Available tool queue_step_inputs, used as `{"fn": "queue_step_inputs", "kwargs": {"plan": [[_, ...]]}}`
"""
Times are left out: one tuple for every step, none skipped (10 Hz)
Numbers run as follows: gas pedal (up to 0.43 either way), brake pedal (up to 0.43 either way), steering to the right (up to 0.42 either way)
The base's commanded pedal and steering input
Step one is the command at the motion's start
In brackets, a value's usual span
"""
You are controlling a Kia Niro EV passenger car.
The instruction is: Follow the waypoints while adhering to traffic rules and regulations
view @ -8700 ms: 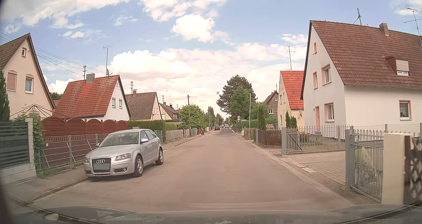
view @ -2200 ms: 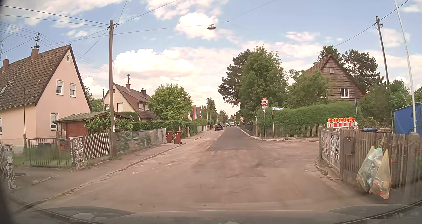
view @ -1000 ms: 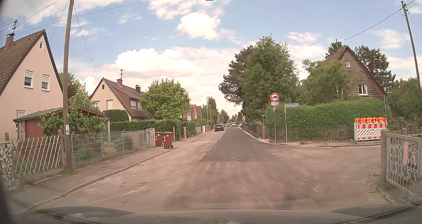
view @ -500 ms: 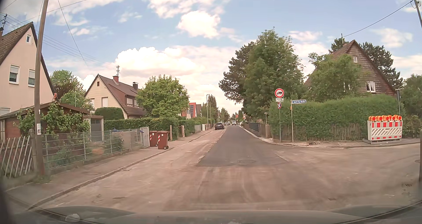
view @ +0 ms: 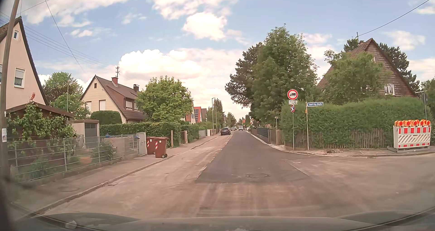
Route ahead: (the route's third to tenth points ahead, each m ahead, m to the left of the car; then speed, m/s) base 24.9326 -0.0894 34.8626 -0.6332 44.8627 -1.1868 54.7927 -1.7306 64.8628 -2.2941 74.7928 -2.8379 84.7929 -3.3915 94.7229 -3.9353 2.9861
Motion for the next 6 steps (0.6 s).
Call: {"fn": "queue_step_inputs", "kwargs": {"plan": [[0.000, 0.116, 0.011], [0.000, 0.116, 0.011], [0.000, 0.116, 0.012], [0.000, 0.116, 0.011], [0.000, 0.122, 0.010], [0.000, 0.116, 0.009]]}}
